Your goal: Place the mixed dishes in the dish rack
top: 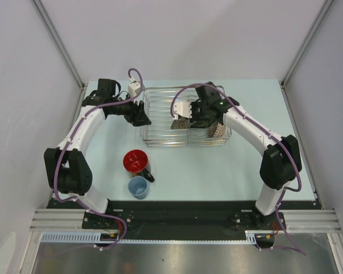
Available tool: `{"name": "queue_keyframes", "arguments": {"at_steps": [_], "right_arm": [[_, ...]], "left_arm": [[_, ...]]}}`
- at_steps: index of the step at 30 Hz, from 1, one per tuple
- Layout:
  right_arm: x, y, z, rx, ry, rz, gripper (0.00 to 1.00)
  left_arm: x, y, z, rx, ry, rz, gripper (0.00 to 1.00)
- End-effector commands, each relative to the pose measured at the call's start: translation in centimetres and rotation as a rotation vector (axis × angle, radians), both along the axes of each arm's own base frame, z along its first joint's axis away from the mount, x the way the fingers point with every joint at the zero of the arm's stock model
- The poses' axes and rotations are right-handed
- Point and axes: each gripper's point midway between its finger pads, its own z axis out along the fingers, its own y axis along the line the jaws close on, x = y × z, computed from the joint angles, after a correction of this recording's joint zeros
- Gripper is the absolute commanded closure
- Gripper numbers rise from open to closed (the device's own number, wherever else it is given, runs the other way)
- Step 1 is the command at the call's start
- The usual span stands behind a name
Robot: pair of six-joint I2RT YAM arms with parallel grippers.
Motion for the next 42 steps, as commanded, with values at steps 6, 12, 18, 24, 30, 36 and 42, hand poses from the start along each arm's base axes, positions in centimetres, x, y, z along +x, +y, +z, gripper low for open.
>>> {"name": "queue_keyframes", "arguments": {"at_steps": [6,12,18,24,30,36,42], "right_arm": [[1.1,1.4,1.8,0.036,-0.060,0.013,1.00],[0.6,1.0,-0.3,0.008,-0.017,-0.012,1.00],[-0.4,1.6,-1.9,0.030,0.037,-0.043,0.89],[-1.9,2.5,-2.7,0.105,0.107,-0.068,0.71],[-3.0,3.2,-3.7,0.142,0.153,-0.075,0.00],[-3.4,4.7,-2.1,0.191,0.139,-0.077,0.00],[-4.4,5.1,1.3,0.217,0.071,-0.082,0.00]], "left_arm": [[-0.2,0.2,0.1,-0.007,-0.026,-0.026,0.34],[-0.4,0.5,-0.2,0.008,-0.031,-0.023,0.34],[-0.3,1.0,-0.4,0.018,-0.037,-0.013,0.34],[-0.3,1.0,-0.2,0.020,-0.045,-0.015,0.33],[-0.3,1.2,-0.3,0.028,-0.045,-0.011,0.33],[-0.5,1.3,-0.2,0.032,-0.050,-0.009,0.34],[-0.4,1.4,-0.1,0.032,-0.056,-0.007,0.33]]}}
